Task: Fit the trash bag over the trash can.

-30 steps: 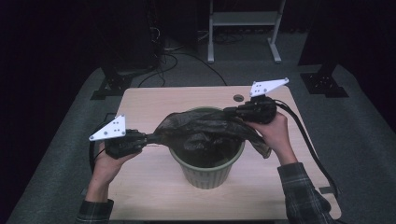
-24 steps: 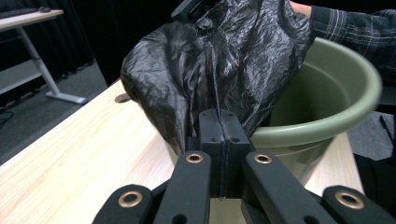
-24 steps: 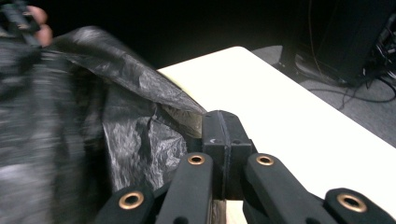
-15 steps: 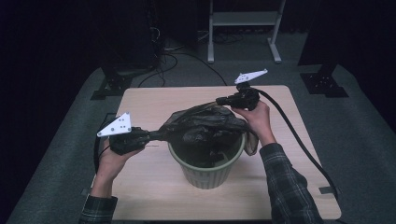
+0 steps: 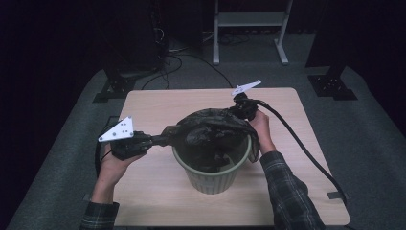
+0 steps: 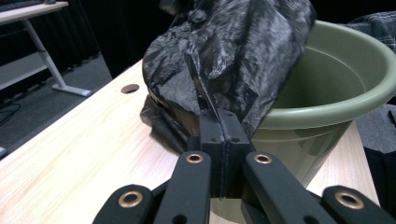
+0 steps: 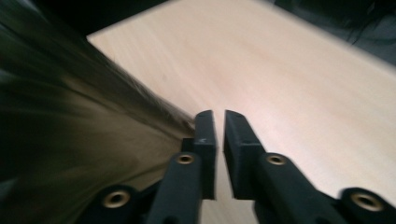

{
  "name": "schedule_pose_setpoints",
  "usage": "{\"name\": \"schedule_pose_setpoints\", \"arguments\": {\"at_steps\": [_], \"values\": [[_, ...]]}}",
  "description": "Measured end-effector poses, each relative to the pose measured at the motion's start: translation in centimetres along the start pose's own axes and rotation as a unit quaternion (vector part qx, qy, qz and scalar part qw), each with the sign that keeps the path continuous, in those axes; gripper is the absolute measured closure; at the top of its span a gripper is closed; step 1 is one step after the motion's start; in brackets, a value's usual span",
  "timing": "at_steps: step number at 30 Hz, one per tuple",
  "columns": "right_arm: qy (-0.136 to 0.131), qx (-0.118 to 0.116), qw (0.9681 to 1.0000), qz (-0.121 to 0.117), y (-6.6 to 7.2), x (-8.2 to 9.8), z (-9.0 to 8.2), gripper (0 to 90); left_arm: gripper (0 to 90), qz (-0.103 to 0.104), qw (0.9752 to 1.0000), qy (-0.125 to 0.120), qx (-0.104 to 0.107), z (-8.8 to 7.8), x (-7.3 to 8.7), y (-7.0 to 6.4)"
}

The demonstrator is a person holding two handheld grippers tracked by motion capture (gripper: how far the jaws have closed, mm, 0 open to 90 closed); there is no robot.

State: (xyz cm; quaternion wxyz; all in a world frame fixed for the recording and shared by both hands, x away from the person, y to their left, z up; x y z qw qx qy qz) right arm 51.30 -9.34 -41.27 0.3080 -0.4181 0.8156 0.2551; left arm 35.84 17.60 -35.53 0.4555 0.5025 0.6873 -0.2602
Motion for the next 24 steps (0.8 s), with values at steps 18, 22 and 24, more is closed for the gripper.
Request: {"name": "schedule_pose_setpoints", "arguments": {"at_steps": [18, 22, 24], "values": [[-0.126, -0.06, 0.9892, -0.044, 6.4, 0.2, -14.9, 58.5, 89.6, -0.005, 1.0, -0.005, -0.005, -0.8, 0.1, -0.3], [-0.13, -0.081, 0.9866, -0.056, 7.8, 1.3, -15.1, 54.9, 89.6, -0.007, 0.9999, -0.008, -0.004, -1.0, 0.1, -0.3], [-0.127, -0.078, 0.9871, -0.06, 8.2, 1.7, -14.8, 54.9, 89.6, -0.007, 0.9999, -0.008, -0.004, -0.9, 0.1, -0.3]]}}
Point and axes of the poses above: each handheld gripper's, and its own axes: z roughly forward along the jaws, x roughly out of its underside, y roughly to its left, the point moved 7 cm from there along z, roughly forward along the jaws, and after that the axes turned 7 degrees about y, right-handed, at the moved point
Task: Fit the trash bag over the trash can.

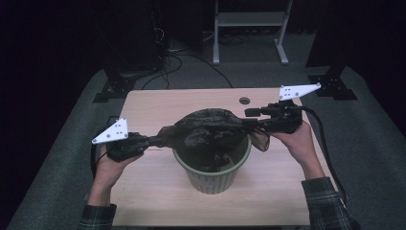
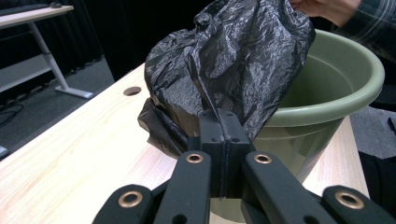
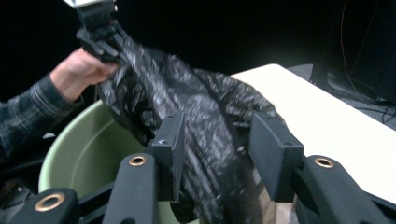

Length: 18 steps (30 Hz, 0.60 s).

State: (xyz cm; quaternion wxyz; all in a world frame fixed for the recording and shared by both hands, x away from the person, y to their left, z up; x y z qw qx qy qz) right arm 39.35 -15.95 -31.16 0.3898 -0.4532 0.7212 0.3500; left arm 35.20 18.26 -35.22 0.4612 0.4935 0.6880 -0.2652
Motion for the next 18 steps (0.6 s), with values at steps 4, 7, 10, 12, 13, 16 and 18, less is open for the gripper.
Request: {"name": "schedule_pose_setpoints", "arguments": {"at_steps": [4, 7, 10, 12, 13, 16, 18], "values": [[0.012, 0.007, 0.9999, -0.009, 0.3, 0.8, 0.8, 69.8, 89.6, -0.001, 1.0, 0.001, 0.002, 0.1, 0.0, -0.1], [0.008, 0.002, 0.9999, -0.007, 0.5, 1.5, 0.9, 89.7, 89.6, -0.002, 1.0, 0.002, 0.004, 0.1, 0.1, -0.2], [0.001, -0.013, 0.9999, 0.001, 1.0, 1.8, 0.6, 89.9, 89.6, -0.006, 1.0, 0.001, 0.007, 0.1, 0.2, -0.3], [-0.005, -0.023, 0.9997, 0.0, 1.7, 2.2, 0.2, 89.9, 89.6, -0.01, 0.9999, 0.001, 0.009, 0.1, 0.3, -0.4], [-0.009, -0.028, 0.9996, -0.001, 2.1, 2.4, 0.1, 89.9, 89.6, -0.01, 0.9999, 0.001, 0.01, 0.0, 0.4, -0.4], [-0.014, -0.042, 0.999, -0.007, 3.6, 2.9, -0.5, 90.0, 89.6, -0.011, 0.9999, 0.0, 0.013, -0.2, 0.5, -0.9], [-0.011, -0.05, 0.9986, -0.011, 4.8, 3.5, -0.6, 90.0, 89.6, -0.011, 0.9998, 0.002, 0.017, -0.3, 0.6, -1.3]]}}
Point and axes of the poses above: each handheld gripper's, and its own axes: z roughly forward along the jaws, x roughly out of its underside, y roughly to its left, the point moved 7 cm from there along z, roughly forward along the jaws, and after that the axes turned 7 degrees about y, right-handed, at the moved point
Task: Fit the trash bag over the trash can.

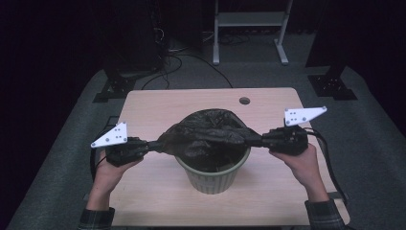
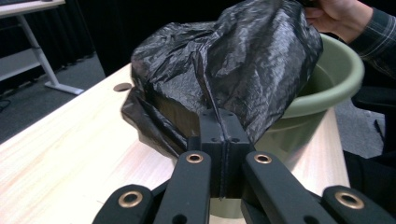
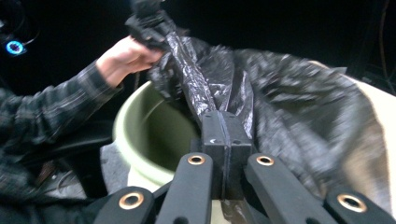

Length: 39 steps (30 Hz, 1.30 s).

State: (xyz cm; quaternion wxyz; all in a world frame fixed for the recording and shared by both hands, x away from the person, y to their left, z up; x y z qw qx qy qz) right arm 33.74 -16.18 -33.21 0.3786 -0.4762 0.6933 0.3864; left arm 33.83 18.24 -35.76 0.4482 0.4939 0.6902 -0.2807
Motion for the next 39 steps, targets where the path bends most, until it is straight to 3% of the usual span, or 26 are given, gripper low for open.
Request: {"name": "schedule_pose_setpoints", "arguments": {"at_steps": [5, 9, 12, 17, 21, 23, 25, 27, 29, 31, 33, 34, 35, 37, 39], "values": [[0.003, -0.02, 0.9998, -0.004, 2.9, 2.1, 0.1, 90.0, 89.6, 0.0, 1.0, 0.003, 0.006, -0.1, 0.5, -1.0], [0.013, -0.033, 0.9994, 0.001, 4.0, 3.6, 0.7, 90.0, 89.5, -0.005, 0.9999, 0.01, 0.013, 0.0, 1.2, -1.8], [0.04, -0.038, 0.9985, 0.006, 4.6, 5.0, 1.6, 90.0, 89.6, -0.009, 0.9997, 0.016, 0.016, 0.1, 1.9, -2.0], [0.06, -0.048, 0.9969, 0.019, 4.6, 6.7, 2.9, 90.0, 89.6, -0.022, 0.9991, 0.02, 0.03, 0.4, 2.7, -2.0], [0.073, -0.053, 0.9957, 0.022, 4.8, 7.5, 3.7, 90.0, 89.6, -0.014, 0.998, 0.036, 0.049, 1.1, 3.1, -2.5], [0.088, -0.053, 0.9945, 0.023, 4.9, 8.1, 4.2, 90.0, 89.6, -0.016, 0.9977, 0.044, 0.049, 1.2, 3.5, -2.5], [0.107, -0.041, 0.9931, 0.023, 4.6, 8.7, 4.6, 90.0, 89.6, -0.021, 0.9972, 0.064, 0.032, 1.3, 4.2, -2.0], [0.115, -0.028, 0.9926, 0.029, 4.0, 9.2, 4.6, 90.0, 89.6, -0.033, 0.9972, 0.064, 0.023, 1.4, 4.7, -1.4], [0.129, 0.004, 0.9912, 0.028, 3.1, 9.6, 4.5, 90.0, 89.6, -0.038, 0.9961, 0.079, 0.006, 1.7, 5.2, -0.7], [0.122, 0.005, 0.9919, 0.035, 2.6, 9.6, 4.4, 90.0, 89.5, -0.041, 0.9962, 0.077, 0.006, 2.0, 5.5, -0.5], [0.122, 0.017, 0.9916, 0.039, 2.0, 9.7, 4.4, 90.0, 88.3, -0.035, 0.9949, 0.094, -0.011, 2.6, 5.9, -0.3], [0.124, 0.027, 0.9911, 0.04, 1.7, 9.7, 4.4, 88.8, 82.0, -0.034, 0.9949, 0.094, -0.016, 2.6, 5.9, -0.2], [0.122, 0.027, 0.9914, 0.039, 1.6, 9.7, 4.4, 78.4, 75.4, -0.036, 0.9949, 0.094, -0.015, 2.5, 5.9, -0.2], [0.112, 0.036, 0.992, 0.046, 1.5, 9.6, 3.9, 67.0, 71.0, -0.036, 0.9961, 0.08, -0.01, 1.7, 5.7, -0.1], [0.104, 0.045, 0.9925, 0.047, 1.4, 9.5, 3.1, 62.4, 62.5, -0.034, 0.9976, 0.06, -0.013, 0.6, 5.1, -0.1]]}}
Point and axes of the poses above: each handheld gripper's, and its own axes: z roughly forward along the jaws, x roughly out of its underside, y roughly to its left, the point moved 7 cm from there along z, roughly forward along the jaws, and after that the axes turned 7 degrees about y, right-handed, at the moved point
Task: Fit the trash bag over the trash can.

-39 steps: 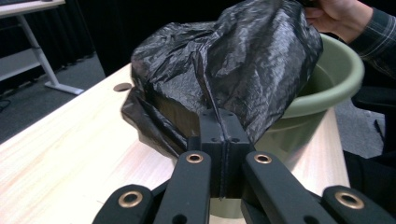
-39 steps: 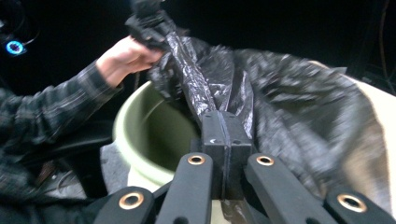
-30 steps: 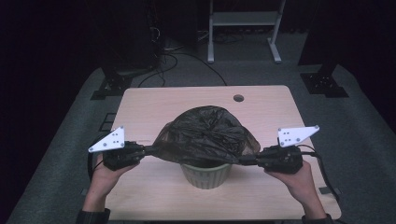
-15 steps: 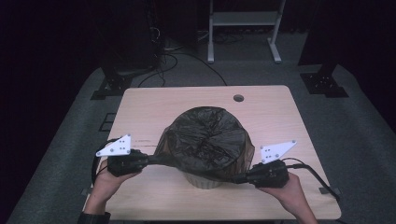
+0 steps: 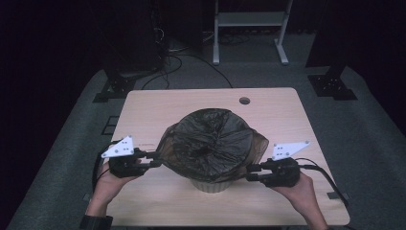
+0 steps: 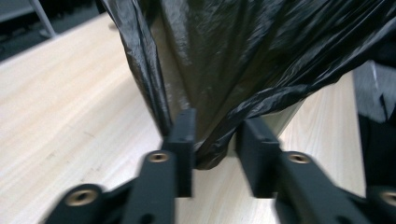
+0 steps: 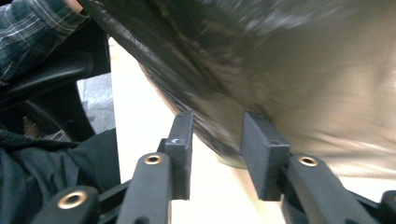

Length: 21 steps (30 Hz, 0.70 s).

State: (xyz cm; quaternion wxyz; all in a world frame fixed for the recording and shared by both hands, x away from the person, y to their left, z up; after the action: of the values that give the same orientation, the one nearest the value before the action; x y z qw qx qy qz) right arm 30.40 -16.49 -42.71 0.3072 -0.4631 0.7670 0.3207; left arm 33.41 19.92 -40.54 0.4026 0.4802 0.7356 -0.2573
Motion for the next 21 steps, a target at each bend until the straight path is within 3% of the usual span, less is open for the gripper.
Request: {"name": "schedule_pose_setpoints", "arguments": {"at_steps": [5, 7, 10, 16, 21], "values": [[-0.026, 0.03, 0.9992, -0.001, -0.4, -0.2, -2.8, 55.6, 45.6, 0.008, 0.9986, -0.053, -0.003, -3.3, -1.7, 0.0], [-0.04, 0.042, 0.9983, 0.0, -0.6, -0.5, -4.0, 51.7, 37.5, 0.012, 0.9978, -0.065, -0.003, -4.1, -2.1, -0.1], [-0.057, 0.051, 0.997, 0.0, -1.0, -0.8, -4.8, 44.7, 33.2, 0.012, 0.9967, -0.078, -0.019, -5.2, -2.7, 0.1], [-0.088, 0.07, 0.9935, -0.014, -2.1, -2.4, -5.4, 29.9, 27.7, 0.017, 0.9969, -0.074, -0.023, -3.7, -3.9, 1.0], [-0.1, 0.059, 0.993, -0.017, -2.7, -4.5, -5.4, 28.4, 27.1, 0.01, 0.9969, -0.077, -0.009, -1.6, -5.5, 2.0]]}}
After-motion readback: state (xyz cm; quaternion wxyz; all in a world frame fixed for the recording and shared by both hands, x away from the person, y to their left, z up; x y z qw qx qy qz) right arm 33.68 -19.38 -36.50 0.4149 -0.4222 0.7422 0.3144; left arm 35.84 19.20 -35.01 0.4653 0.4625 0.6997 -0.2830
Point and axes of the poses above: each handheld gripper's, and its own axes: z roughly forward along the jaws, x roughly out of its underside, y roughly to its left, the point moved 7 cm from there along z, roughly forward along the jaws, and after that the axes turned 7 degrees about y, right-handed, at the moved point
